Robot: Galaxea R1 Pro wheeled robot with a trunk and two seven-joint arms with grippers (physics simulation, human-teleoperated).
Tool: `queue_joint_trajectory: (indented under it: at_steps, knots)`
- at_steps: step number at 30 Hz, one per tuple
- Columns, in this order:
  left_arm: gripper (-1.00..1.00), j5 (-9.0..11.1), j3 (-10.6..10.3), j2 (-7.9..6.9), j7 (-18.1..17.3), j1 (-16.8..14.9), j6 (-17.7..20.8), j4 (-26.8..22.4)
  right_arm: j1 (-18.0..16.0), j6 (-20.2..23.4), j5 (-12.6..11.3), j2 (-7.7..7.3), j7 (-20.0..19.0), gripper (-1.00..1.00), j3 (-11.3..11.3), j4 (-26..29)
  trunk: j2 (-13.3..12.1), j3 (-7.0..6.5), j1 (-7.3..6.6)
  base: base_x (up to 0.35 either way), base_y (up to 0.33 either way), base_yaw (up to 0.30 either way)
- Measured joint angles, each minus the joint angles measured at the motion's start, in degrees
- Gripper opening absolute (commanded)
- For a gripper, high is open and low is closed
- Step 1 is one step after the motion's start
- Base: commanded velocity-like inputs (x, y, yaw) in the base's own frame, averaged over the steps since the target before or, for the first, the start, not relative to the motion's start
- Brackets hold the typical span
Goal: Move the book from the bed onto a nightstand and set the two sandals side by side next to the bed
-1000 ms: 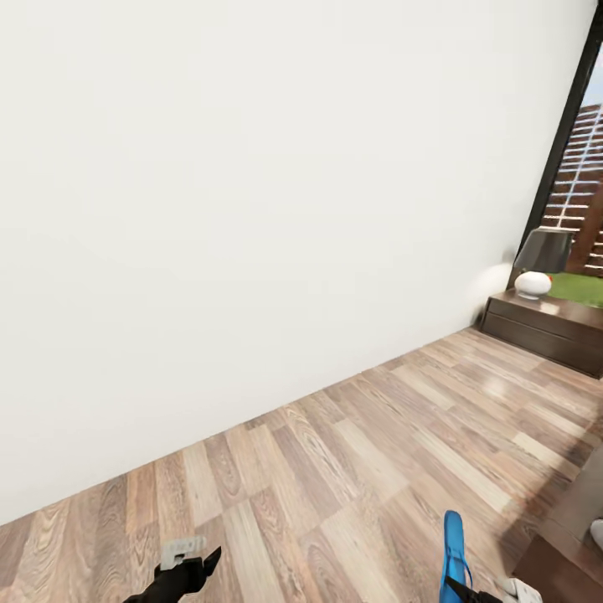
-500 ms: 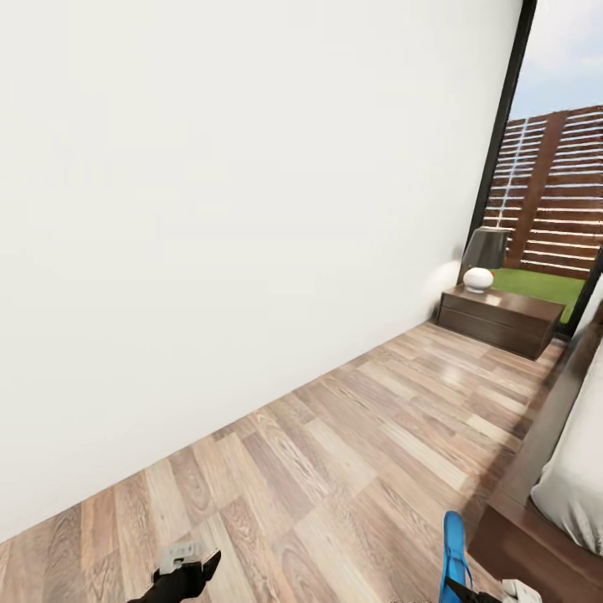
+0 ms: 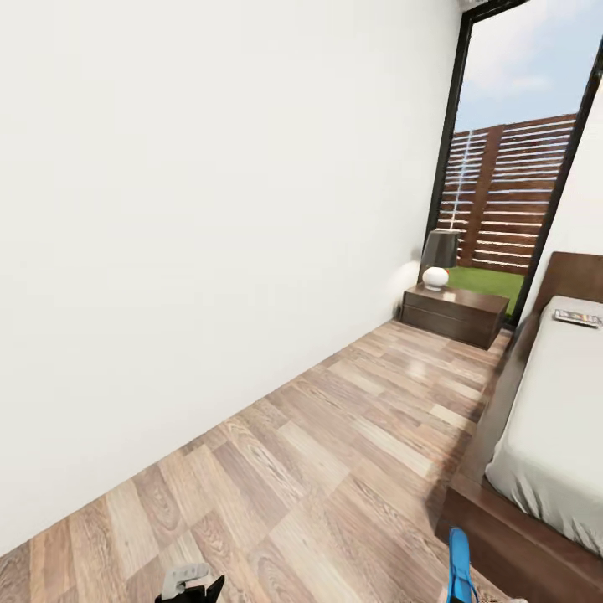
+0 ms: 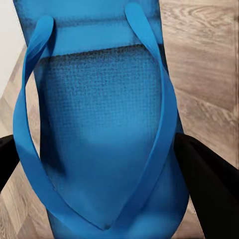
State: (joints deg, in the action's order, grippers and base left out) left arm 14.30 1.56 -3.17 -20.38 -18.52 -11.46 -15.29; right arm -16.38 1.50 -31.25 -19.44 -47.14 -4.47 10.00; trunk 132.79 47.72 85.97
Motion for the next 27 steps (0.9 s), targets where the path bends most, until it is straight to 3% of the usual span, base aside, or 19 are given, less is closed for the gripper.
queue_joint_trajectory:
  at_steps: [15,27]
  knots:
    - [1.0,0.0,-0.1,0.19,0.0,0.0,-0.2,0.0,0.0,0.0,0.0,0.03,0.0,-1.0,0.0,-0.1,-5.6,-3.35,-3.07,0.0,0.0,-0.263]
    - [1.0,0.0,-0.1,0.19,0.0,0.0,-0.2,0.0,0.0,0.0,0.0,0.02,0.0,-1.0,0.0,-0.1,-5.6,-4.03,-3.08,0.0,0.0,-0.263]
